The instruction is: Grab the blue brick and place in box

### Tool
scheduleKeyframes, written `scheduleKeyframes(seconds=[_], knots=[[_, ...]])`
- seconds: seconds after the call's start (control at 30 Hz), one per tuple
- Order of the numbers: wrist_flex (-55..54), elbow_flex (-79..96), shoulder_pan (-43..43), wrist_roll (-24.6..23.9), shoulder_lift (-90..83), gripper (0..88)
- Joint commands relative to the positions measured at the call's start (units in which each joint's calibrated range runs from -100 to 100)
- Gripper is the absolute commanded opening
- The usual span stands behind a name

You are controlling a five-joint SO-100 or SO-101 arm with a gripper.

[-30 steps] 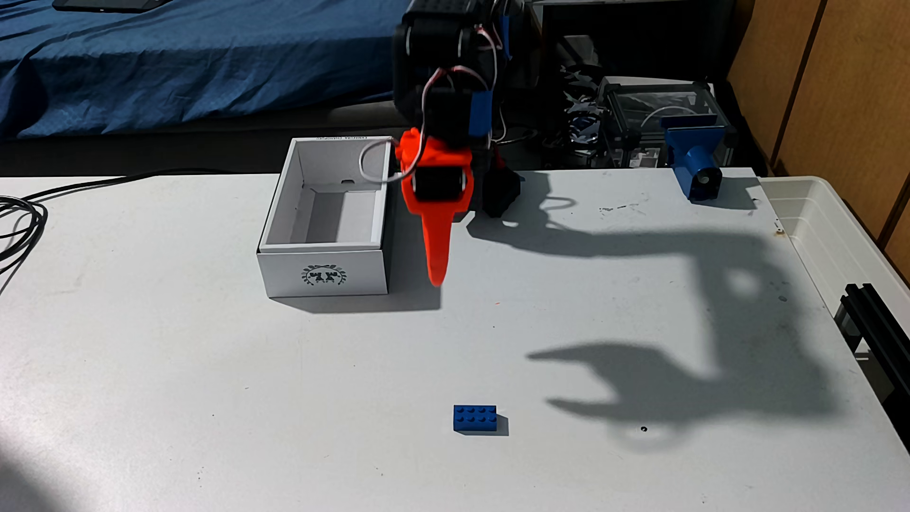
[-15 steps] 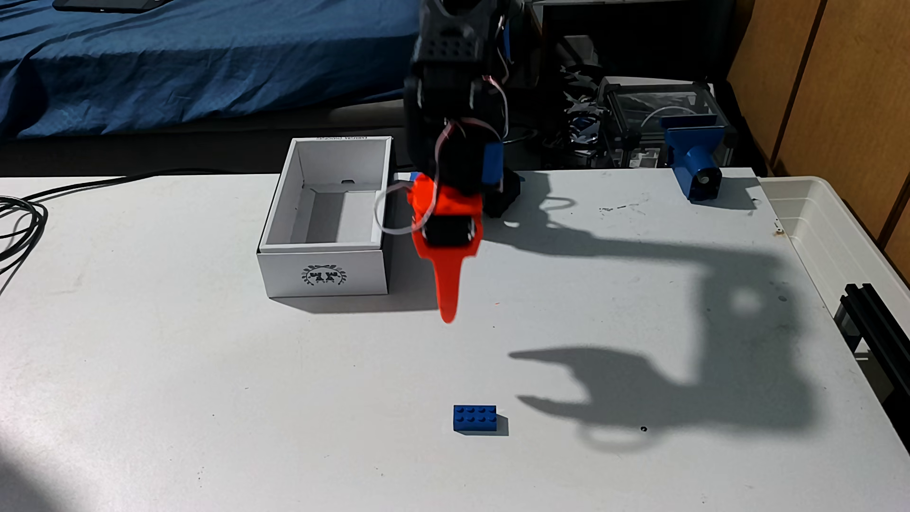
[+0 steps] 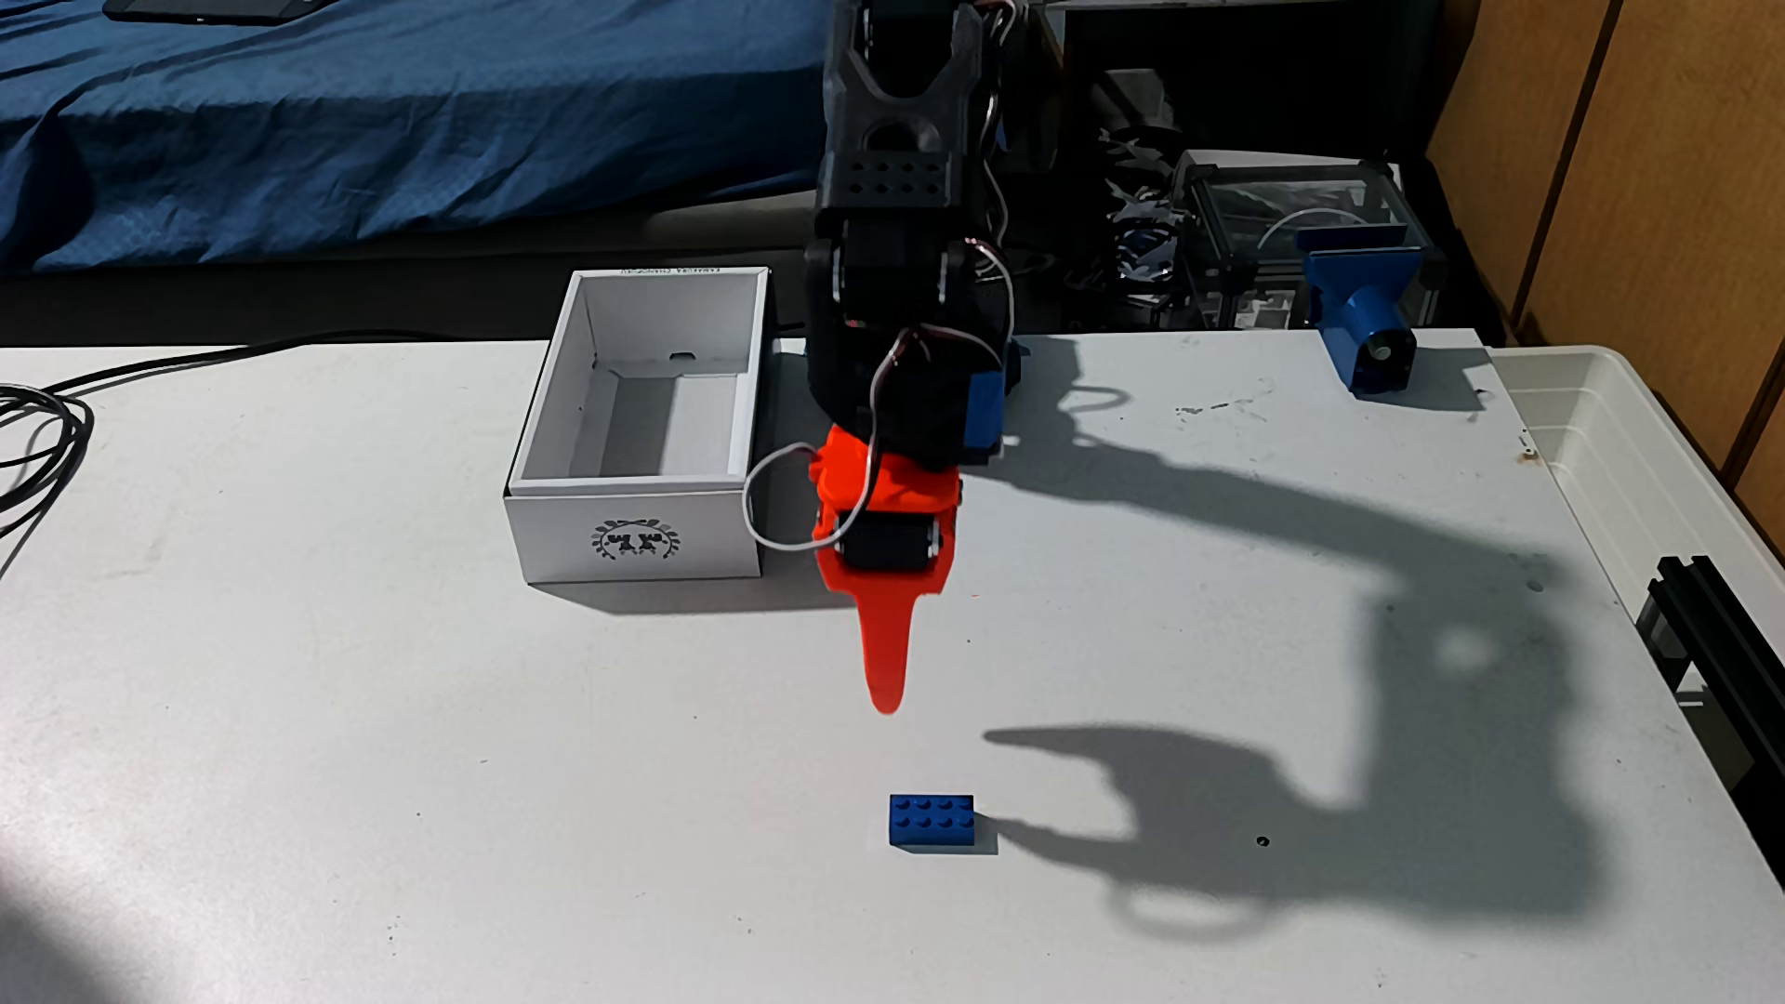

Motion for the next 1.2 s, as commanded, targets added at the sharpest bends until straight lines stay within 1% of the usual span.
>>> scheduleKeyframes(seconds=[0.0, 0.53, 1.17], knots=[[0.45, -4.74, -0.60, -0.92, 2.17, 19.0], [0.45, -15.21, -2.39, -2.81, 12.23, 19.0], [0.53, -26.31, -2.46, -3.55, 23.14, 19.0]])
